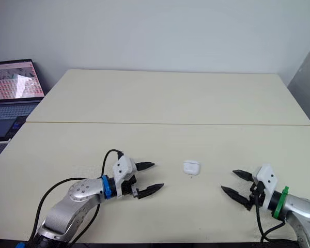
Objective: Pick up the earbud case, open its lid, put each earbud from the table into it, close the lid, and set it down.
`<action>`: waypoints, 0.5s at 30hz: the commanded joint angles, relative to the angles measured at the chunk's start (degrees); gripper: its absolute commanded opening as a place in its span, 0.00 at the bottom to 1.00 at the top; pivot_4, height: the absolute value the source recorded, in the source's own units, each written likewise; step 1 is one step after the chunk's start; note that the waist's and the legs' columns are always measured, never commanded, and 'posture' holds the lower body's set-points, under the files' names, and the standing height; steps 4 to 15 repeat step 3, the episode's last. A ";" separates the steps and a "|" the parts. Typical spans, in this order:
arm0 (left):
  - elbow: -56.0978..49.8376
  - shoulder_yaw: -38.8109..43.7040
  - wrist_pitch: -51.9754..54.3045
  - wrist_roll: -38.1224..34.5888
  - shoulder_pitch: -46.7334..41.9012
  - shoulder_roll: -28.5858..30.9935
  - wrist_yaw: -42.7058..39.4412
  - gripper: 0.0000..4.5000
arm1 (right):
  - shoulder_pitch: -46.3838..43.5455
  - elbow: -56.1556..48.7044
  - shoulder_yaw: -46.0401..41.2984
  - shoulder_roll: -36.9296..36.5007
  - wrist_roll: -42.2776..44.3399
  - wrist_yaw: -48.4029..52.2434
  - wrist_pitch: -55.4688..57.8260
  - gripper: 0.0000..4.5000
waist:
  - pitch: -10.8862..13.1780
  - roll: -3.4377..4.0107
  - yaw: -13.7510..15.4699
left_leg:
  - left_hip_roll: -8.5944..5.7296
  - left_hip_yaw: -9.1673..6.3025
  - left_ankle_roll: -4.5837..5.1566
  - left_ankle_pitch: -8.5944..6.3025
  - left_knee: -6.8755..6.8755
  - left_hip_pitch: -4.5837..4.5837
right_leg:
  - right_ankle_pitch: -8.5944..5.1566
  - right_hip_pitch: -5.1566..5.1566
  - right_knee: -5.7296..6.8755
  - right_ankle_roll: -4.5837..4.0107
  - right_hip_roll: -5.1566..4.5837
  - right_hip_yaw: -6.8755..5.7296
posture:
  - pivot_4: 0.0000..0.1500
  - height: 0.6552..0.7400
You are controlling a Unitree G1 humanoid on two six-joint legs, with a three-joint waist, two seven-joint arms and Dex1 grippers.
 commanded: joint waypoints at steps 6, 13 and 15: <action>1.36 1.52 -6.26 1.45 1.12 0.32 -1.35 1.00 | 0.19 1.92 -1.08 -0.41 -0.63 1.16 -3.58 1.00 | 0.00 0.00 0.02 | 0.00 -0.02 0.00 0.00 0.00 0.00 | 0.00 0.00 0.02 0.00 0.00 -0.02 | 1.00 1.00; 1.36 1.52 -6.26 1.45 1.12 0.32 -1.35 1.00 | 0.19 1.92 -1.08 -0.41 -0.63 1.16 -3.58 1.00 | 0.00 0.00 0.02 | 0.00 -0.02 0.00 0.00 0.00 0.00 | 0.00 0.00 0.02 0.00 0.00 -0.02 | 1.00 1.00; 1.36 1.52 -6.26 1.45 1.12 0.32 -1.35 1.00 | 0.19 1.92 -1.08 -0.41 -0.63 1.16 -3.58 1.00 | 0.00 0.00 0.02 | 0.00 -0.02 0.00 0.00 0.00 0.00 | 0.00 0.00 0.02 0.00 0.00 -0.02 | 1.00 1.00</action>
